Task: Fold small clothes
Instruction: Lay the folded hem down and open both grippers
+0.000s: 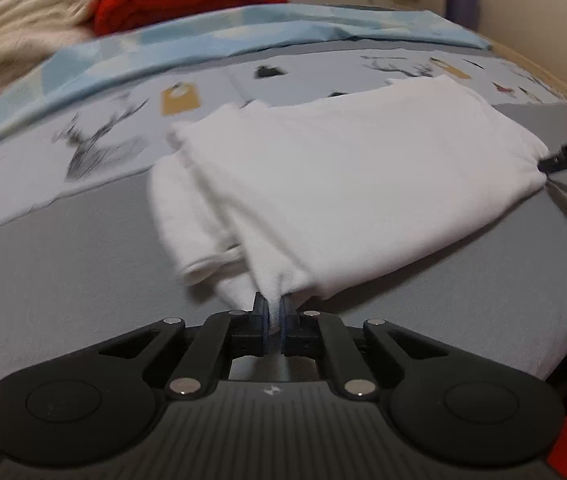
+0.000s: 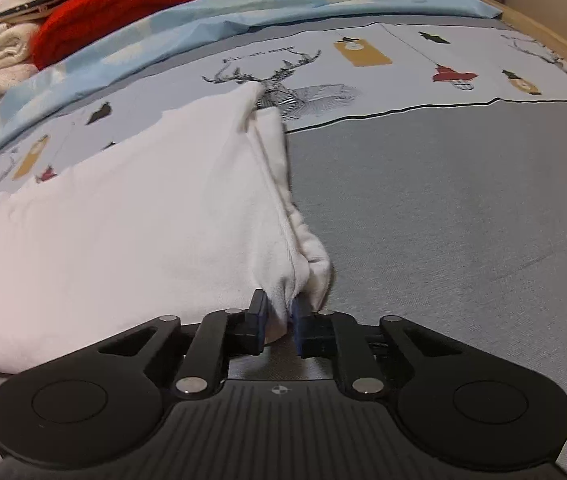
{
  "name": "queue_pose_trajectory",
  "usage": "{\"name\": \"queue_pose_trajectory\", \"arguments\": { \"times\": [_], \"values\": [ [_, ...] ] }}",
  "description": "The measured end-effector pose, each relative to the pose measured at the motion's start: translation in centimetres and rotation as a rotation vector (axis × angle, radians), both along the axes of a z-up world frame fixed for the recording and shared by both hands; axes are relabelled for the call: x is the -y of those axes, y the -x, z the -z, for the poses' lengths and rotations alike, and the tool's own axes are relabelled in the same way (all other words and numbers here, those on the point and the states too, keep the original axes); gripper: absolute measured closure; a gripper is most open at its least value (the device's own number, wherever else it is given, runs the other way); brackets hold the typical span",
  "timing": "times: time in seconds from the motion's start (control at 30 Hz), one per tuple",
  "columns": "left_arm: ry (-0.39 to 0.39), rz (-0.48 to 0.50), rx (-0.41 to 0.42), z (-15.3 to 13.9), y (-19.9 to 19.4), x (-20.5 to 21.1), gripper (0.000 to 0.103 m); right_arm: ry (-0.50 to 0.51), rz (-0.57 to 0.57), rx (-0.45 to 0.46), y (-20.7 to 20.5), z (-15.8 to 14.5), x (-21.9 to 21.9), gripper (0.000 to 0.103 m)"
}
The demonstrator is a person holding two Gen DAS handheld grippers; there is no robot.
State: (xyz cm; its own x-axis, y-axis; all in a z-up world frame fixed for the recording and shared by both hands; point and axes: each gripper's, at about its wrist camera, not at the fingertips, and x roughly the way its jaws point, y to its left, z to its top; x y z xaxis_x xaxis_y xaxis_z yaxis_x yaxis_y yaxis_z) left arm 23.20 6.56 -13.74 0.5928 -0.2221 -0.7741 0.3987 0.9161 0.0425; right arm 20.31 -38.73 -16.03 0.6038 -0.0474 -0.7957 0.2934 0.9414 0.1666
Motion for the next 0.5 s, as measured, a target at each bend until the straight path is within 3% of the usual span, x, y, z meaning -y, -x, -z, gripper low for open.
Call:
{"name": "queue_pose_trajectory", "arguments": {
  "times": [0.1,0.23,0.27,0.33,0.37,0.4,0.43,0.47,0.5],
  "values": [
    [0.035,-0.045,-0.077,0.6,-0.6,-2.0,0.098,-0.025,0.021,-0.01,-0.5,0.3,0.6,0.091],
    [-0.018,-0.014,-0.077,0.9,0.1,-1.9,0.098,-0.019,0.026,-0.009,-0.6,0.3,0.5,0.09],
    [-0.023,-0.033,-0.089,1.0,-0.2,-2.1,0.103,-0.021,0.028,-0.008,-0.6,0.4,0.6,0.09],
    [-0.078,-0.093,-0.08,1.4,-0.4,-2.5,0.103,-0.024,0.035,-0.005,-0.6,0.3,0.6,0.089],
    [-0.053,-0.116,-0.086,1.2,-0.6,-3.0,0.1,-0.016,0.042,0.0,-0.6,0.3,0.7,0.083],
    [0.019,-0.138,-0.097,0.6,-0.7,-3.7,0.091,-0.014,0.054,0.008,-0.5,0.1,0.8,0.078],
    [0.074,-0.151,-0.104,0.2,-0.7,-4.2,0.08,-0.01,0.075,0.022,-0.3,-0.3,0.8,0.065],
    [0.111,-0.175,-0.102,-0.3,-0.8,-4.6,0.046,0.0,0.085,0.037,-0.1,-0.7,0.7,0.053],
    [0.133,-0.209,-0.092,-0.7,-0.8,-5.0,0.02,0.02,0.083,0.072,0.4,-1.5,0.4,0.05]
  ]
}}
